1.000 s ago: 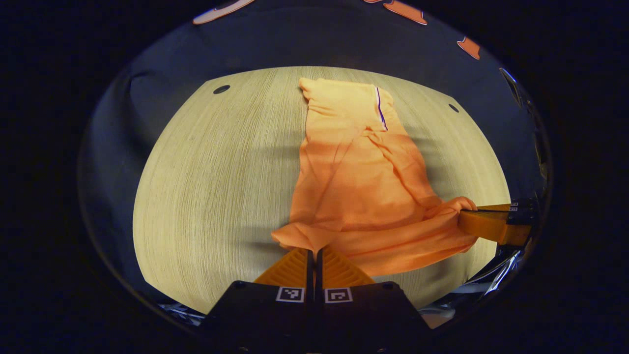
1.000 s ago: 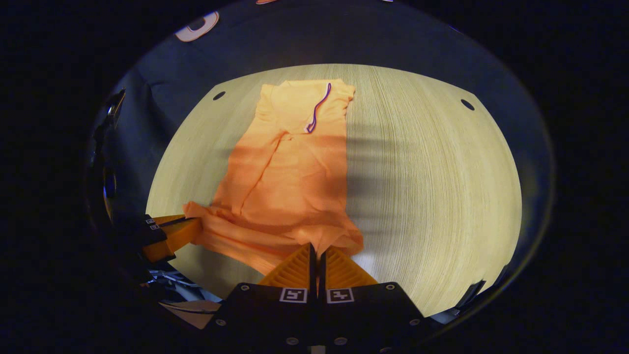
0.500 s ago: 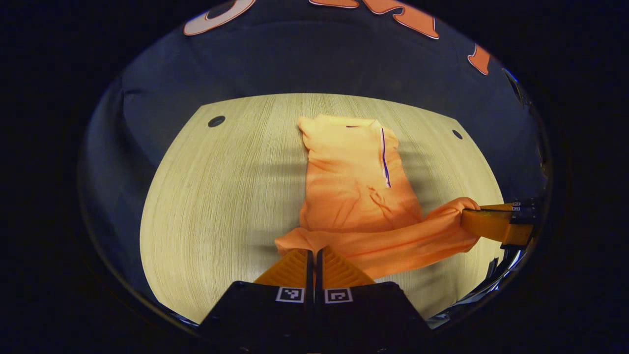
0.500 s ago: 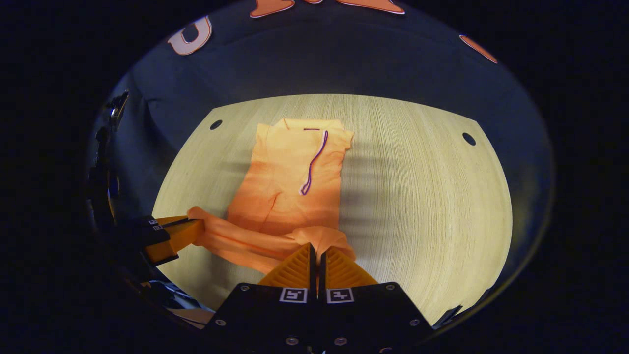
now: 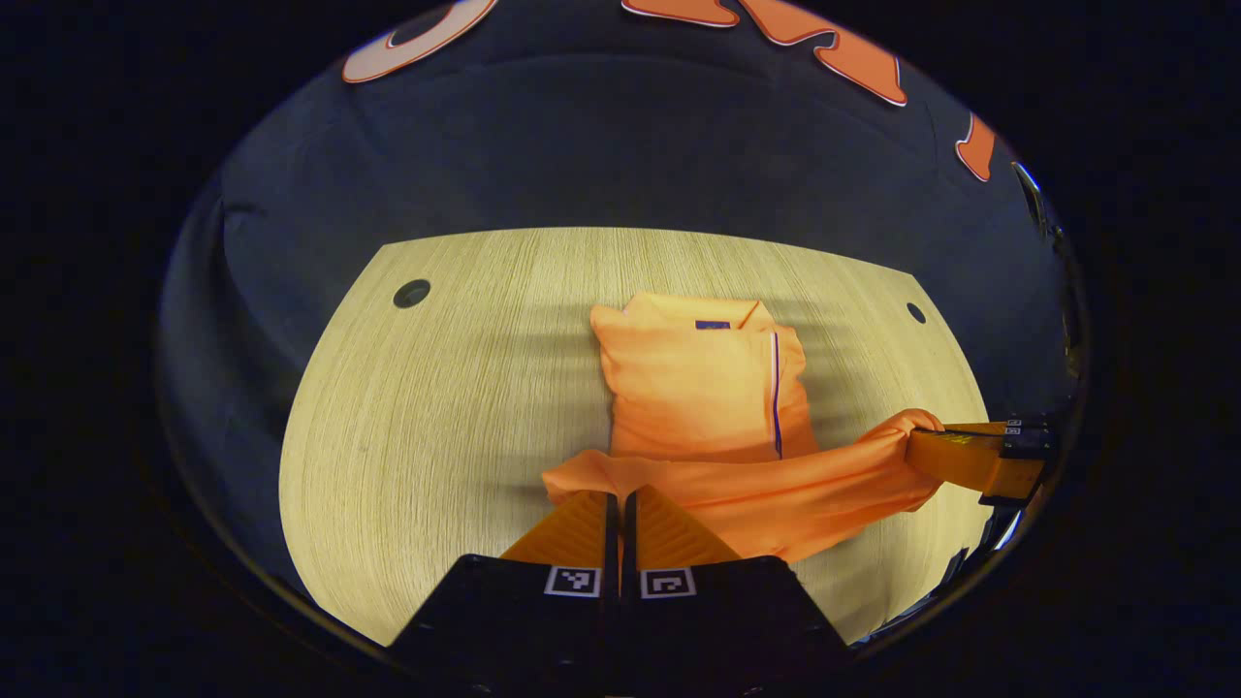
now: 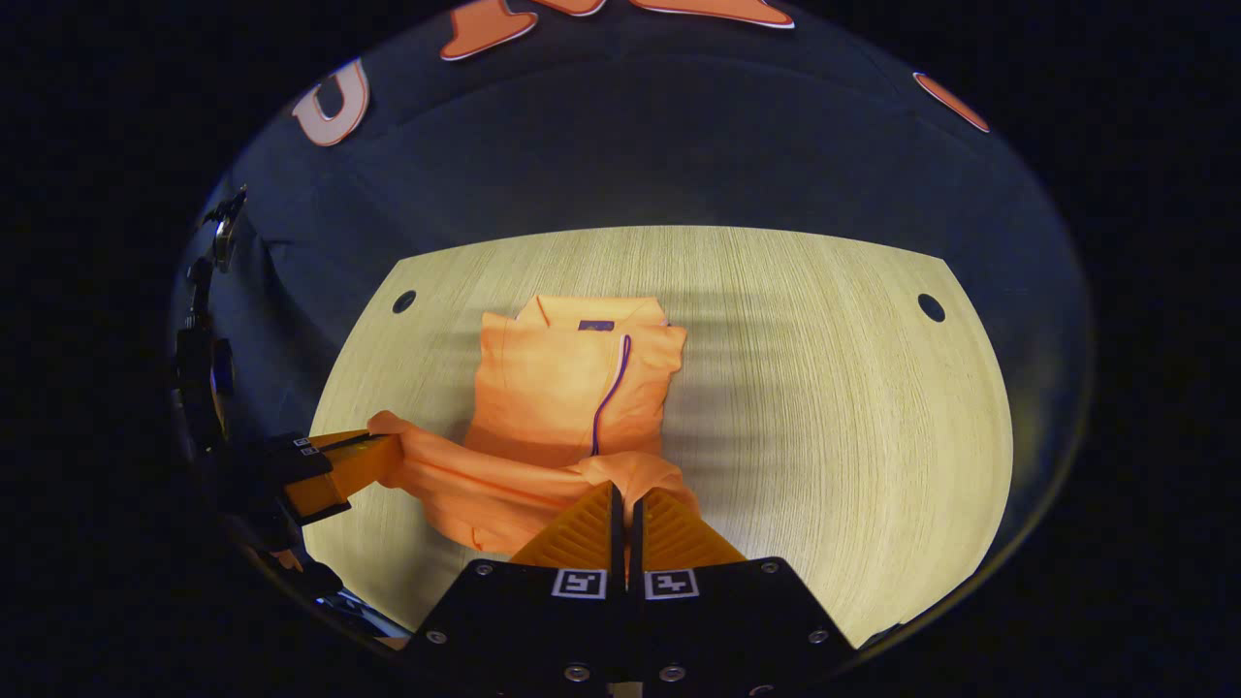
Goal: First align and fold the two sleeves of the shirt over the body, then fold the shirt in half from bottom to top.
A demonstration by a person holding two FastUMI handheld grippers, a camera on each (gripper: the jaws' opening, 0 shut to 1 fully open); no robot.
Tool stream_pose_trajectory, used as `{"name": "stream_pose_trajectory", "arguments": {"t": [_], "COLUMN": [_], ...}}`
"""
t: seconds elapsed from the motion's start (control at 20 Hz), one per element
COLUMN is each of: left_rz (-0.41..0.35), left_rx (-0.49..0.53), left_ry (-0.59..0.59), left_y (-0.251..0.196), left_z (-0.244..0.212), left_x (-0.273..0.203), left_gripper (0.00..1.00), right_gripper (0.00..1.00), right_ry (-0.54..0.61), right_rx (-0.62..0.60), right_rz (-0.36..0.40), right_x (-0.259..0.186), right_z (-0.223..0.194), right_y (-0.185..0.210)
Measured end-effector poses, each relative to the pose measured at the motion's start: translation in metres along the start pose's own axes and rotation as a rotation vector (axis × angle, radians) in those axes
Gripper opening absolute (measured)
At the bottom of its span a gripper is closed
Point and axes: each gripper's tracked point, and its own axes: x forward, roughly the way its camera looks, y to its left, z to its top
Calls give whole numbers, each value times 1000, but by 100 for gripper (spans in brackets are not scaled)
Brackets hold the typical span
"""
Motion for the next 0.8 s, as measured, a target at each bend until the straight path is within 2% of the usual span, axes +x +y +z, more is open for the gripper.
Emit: {"name": "stream_pose_trajectory", "arguments": {"t": [0.5,0.8], "left_rz": [-5,14], "left_rx": [25,19], "left_ry": [-31,-10], "left_y": [3,14], "left_z": [79,97], "left_x": [64,108], "left_gripper": [1,1], "right_gripper": [0,1], "right_ry": [-35,-29], "right_rx": [77,91], "right_rz": [-43,-58], "right_x": [59,103], "right_z": [79,96], "right_y": [-19,-21]}}
